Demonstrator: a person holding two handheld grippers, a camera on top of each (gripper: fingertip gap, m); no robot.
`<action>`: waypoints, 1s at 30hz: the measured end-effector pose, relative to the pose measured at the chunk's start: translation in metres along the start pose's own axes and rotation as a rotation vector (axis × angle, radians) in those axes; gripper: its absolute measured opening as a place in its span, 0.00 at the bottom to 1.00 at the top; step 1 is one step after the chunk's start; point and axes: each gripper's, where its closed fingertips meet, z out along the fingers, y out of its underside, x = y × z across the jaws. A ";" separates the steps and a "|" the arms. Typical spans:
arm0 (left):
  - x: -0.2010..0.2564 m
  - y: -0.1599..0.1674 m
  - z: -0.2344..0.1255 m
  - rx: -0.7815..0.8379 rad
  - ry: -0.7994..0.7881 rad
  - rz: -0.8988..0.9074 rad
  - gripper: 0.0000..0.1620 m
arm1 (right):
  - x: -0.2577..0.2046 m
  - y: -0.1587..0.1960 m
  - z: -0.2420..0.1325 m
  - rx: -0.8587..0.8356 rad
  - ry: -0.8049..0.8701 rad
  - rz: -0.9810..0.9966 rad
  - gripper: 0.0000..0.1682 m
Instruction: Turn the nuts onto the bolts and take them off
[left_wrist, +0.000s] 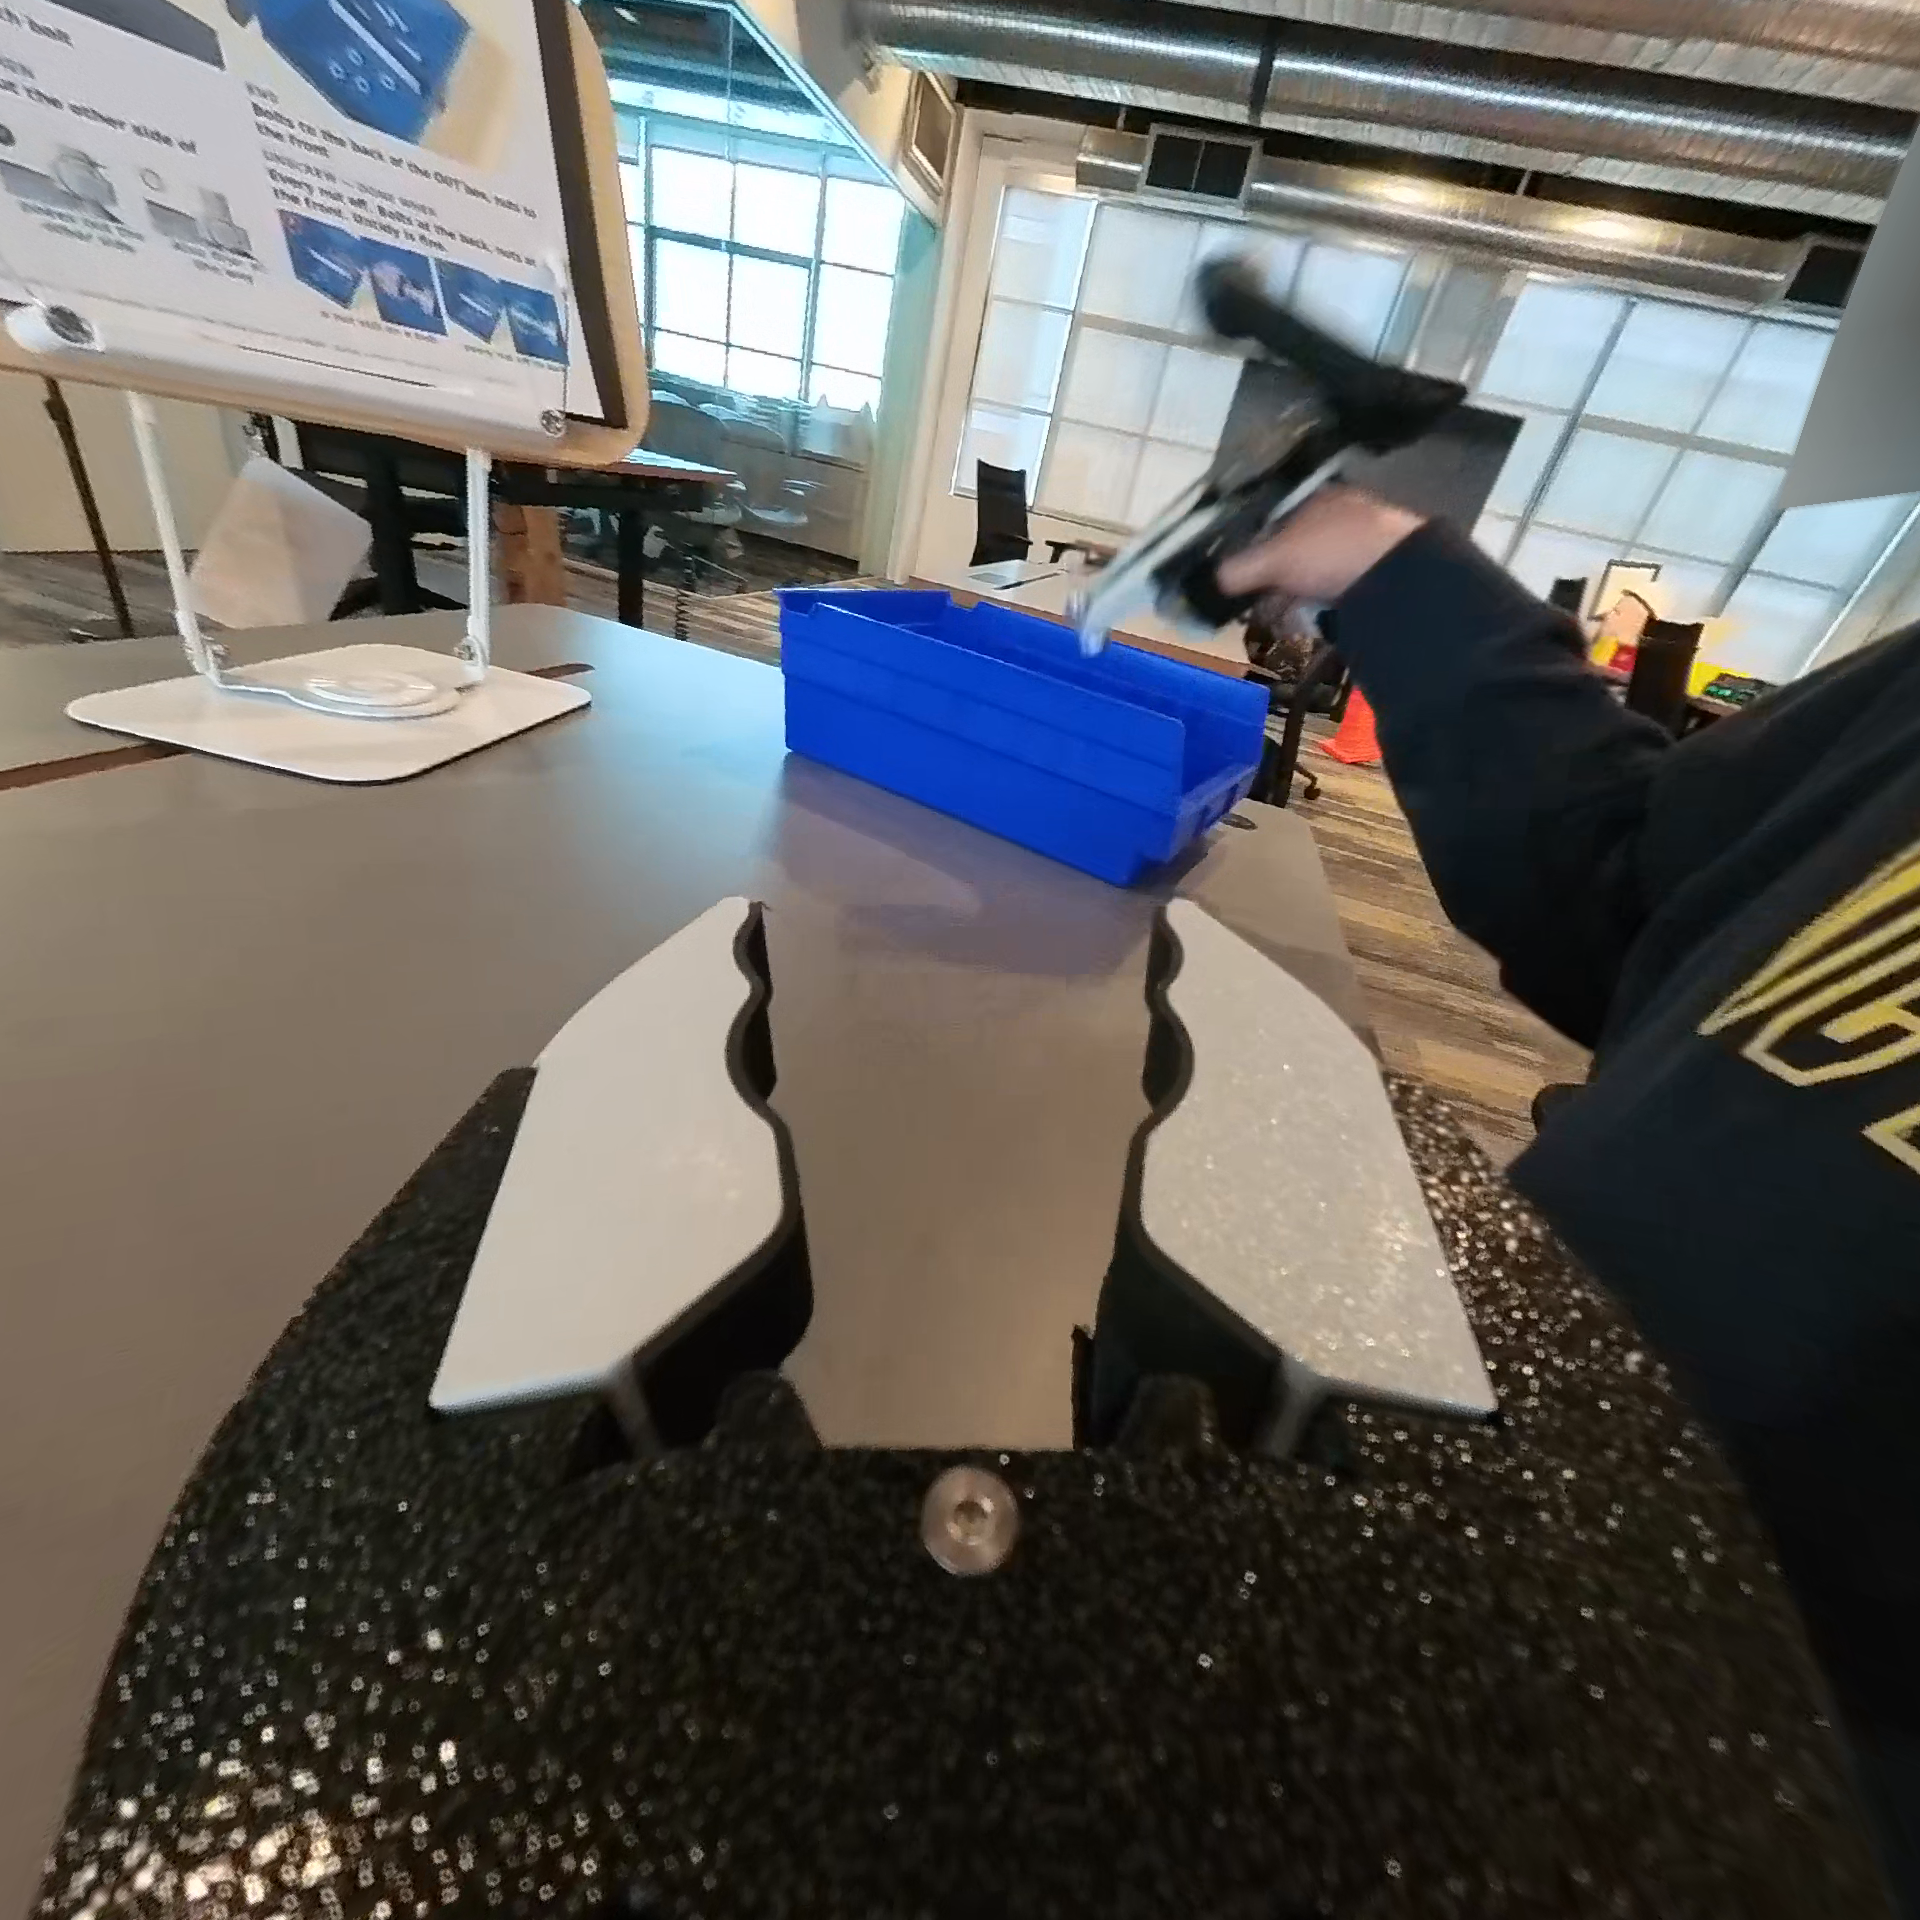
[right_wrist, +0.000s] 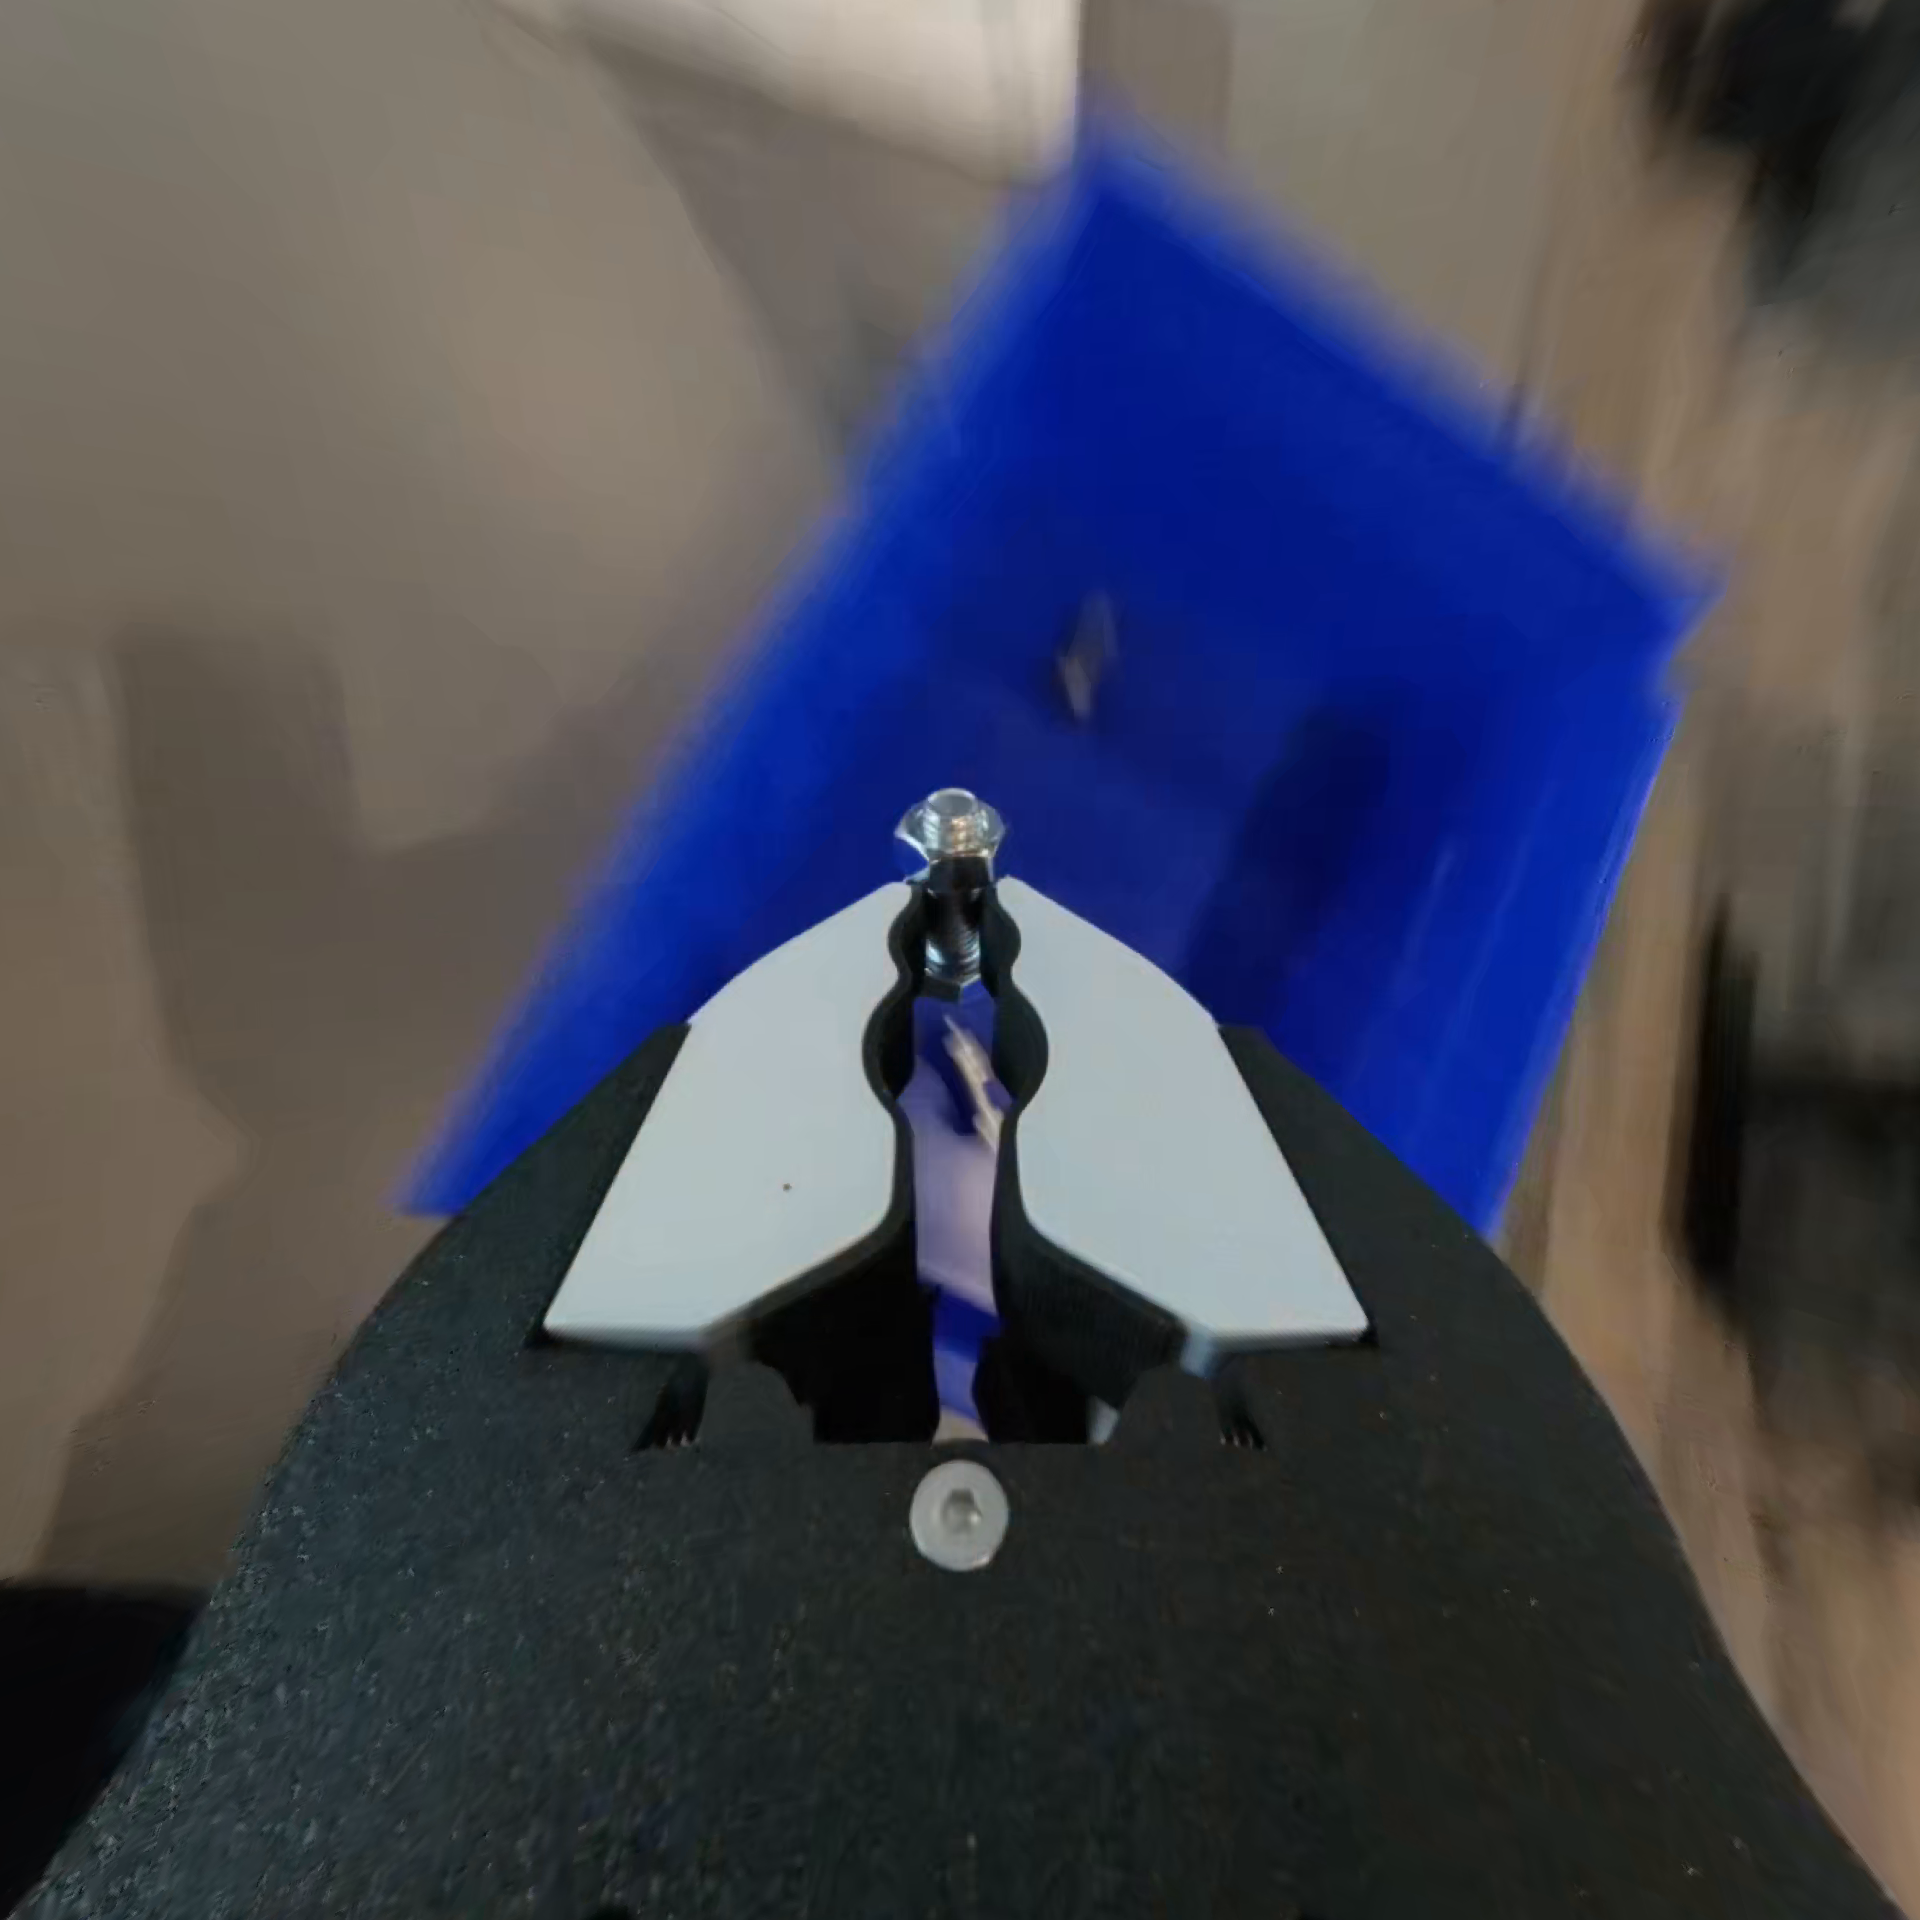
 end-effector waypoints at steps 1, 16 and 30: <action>-0.001 0.000 0.000 0.001 -0.006 0.002 0.42 | 0.012 0.018 0.016 -0.111 0.003 0.018 0.06; -0.006 0.001 -0.002 -0.003 -0.041 -0.001 0.40 | 0.039 0.075 0.071 -0.442 0.055 0.107 0.14; -0.036 -0.014 -0.024 0.092 -0.272 0.038 0.16 | -0.118 -0.083 -0.044 0.914 0.079 0.249 0.09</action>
